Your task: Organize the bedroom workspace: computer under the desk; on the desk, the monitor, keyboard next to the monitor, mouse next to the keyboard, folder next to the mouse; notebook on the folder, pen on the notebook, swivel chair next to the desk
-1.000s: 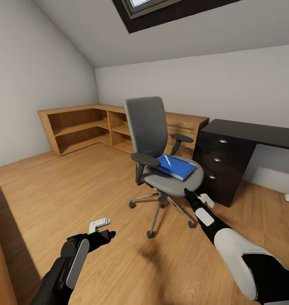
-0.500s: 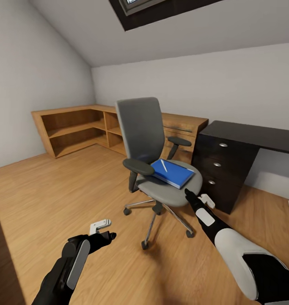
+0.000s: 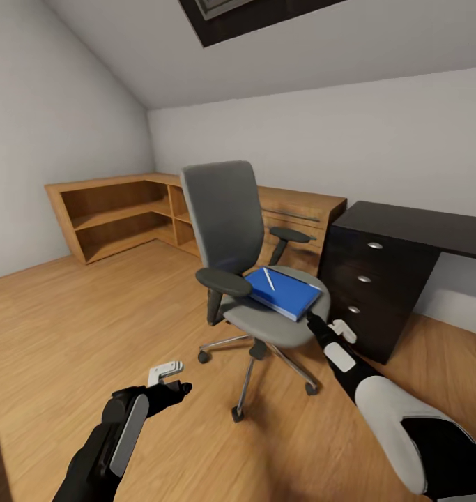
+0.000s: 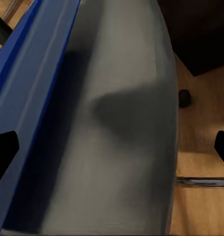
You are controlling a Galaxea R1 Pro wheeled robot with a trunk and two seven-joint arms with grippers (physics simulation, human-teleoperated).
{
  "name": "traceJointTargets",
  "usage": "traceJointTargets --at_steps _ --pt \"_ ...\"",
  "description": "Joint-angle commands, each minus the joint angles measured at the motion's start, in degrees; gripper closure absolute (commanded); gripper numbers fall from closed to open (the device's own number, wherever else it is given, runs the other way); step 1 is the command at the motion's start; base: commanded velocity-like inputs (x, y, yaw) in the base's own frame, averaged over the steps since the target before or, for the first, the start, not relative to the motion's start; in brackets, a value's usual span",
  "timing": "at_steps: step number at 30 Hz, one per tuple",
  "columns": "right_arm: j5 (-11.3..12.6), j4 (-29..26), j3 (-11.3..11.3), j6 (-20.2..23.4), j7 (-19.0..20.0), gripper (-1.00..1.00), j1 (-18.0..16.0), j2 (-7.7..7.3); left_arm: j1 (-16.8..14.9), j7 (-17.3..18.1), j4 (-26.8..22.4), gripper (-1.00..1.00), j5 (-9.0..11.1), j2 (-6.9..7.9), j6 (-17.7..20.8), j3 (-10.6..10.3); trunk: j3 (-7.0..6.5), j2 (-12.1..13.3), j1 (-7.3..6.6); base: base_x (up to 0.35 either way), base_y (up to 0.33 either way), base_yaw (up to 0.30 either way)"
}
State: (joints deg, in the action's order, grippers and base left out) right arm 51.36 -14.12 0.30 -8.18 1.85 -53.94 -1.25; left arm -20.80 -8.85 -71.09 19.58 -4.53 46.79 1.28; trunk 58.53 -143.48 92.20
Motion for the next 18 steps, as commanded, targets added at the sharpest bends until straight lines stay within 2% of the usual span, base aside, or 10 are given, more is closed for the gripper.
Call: traceJointTargets --at_steps 1,5,15,18 --pt "0.5 0.1 0.1 -0.2 0.2 -1.0 0.0 -0.16 0.0 -0.5 -0.2 -1.0 0.6 -0.04 0.3 0.1 0.05 0.0 -0.01 0.014 -0.003 0.0" --pt "0.5 0.1 0.1 -0.2 0.2 -1.0 0.0 -0.37 0.0 -0.5 -1.6 -1.0 0.8 -0.14 0.5 0.1 0.05 0.0 -0.01 0.006 -0.001 0.0" --pt "0.5 0.1 0.1 -0.2 0.2 -1.0 0.0 -0.42 0.0 -0.7 -2.0 -1.0 0.8 -0.22 0.5 0.1 2.27 -0.2 0.25 0.0 0.0 0.0" --pt "0.5 0.1 0.1 -0.2 0.3 -1.0 0.0 -0.42 0.0 -0.6 -2.0 -1.0 0.8 -0.22 0.5 0.1 2.27 -0.2 0.25 0.0 0.0 0.0"
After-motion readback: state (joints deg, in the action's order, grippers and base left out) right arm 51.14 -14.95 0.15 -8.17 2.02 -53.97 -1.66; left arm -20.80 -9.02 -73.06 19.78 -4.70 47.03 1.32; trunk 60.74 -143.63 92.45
